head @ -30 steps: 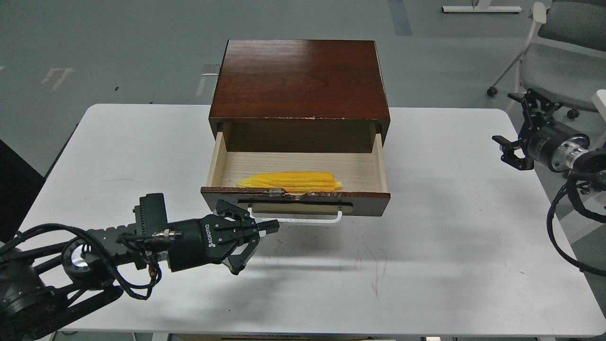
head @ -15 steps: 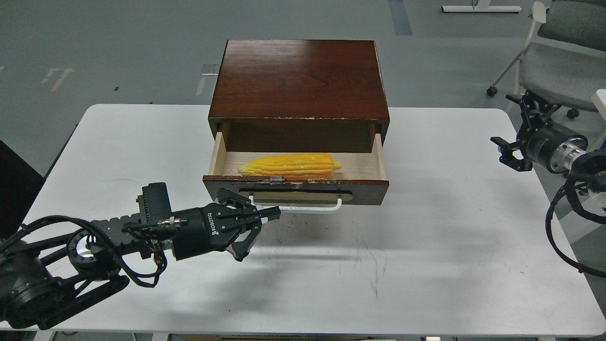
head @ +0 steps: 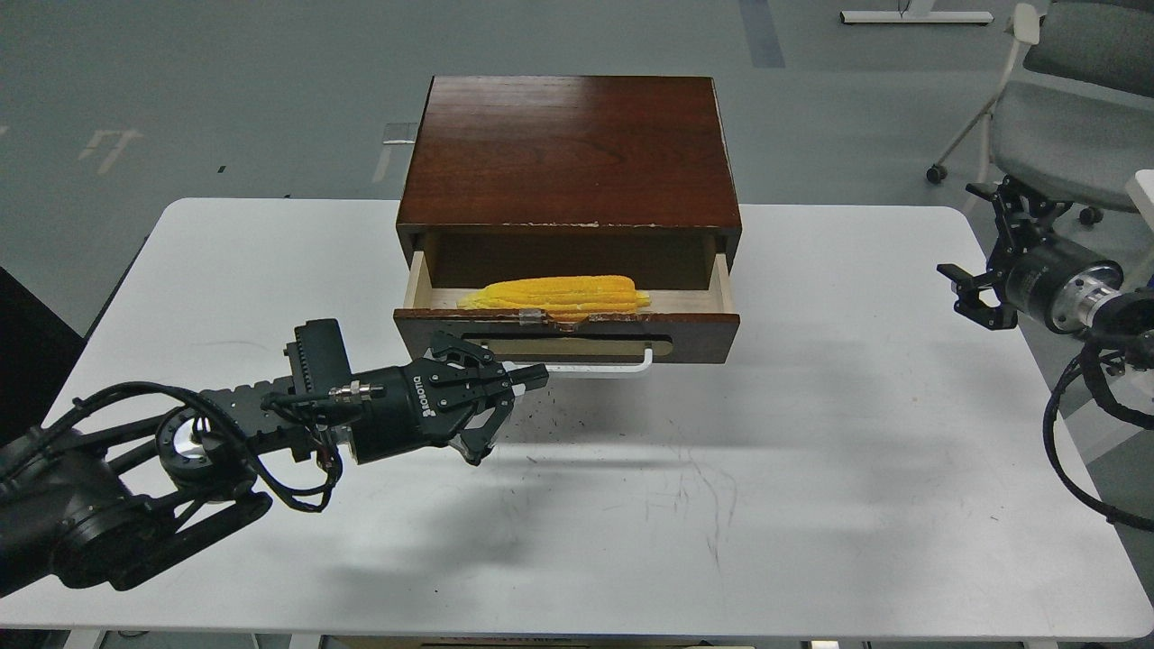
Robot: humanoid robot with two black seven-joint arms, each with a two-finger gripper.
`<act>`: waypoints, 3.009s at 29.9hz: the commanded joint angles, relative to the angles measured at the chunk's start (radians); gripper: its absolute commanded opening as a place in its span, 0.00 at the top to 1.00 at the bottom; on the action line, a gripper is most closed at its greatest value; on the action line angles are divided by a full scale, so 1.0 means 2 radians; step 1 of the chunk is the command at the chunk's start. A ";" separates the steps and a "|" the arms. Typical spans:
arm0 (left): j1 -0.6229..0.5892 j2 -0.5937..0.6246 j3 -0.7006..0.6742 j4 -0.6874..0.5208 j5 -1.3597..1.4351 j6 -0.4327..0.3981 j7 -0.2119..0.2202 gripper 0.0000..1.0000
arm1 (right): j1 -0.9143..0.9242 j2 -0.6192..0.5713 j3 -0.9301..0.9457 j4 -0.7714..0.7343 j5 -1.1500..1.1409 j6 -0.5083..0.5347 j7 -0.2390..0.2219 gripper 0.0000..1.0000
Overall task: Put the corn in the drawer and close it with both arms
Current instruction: 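Push the drawer front with the left gripper into the box, then pull the left gripper back from the closed drawer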
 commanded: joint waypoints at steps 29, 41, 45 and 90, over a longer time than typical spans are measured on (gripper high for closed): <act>-0.037 -0.042 0.001 0.089 0.000 -0.006 0.000 1.00 | 0.000 -0.002 0.001 0.002 0.000 0.004 0.000 0.00; -0.059 -0.057 0.001 0.124 0.000 -0.003 0.000 1.00 | -0.001 -0.002 0.001 0.002 0.000 0.006 0.000 0.00; -0.062 -0.065 0.001 0.141 0.000 -0.003 0.000 1.00 | -0.001 -0.002 0.001 0.002 0.000 0.007 0.000 0.00; -0.082 -0.046 0.016 0.145 -0.008 0.000 0.000 1.00 | -0.008 -0.002 0.000 0.005 0.000 0.008 0.000 0.00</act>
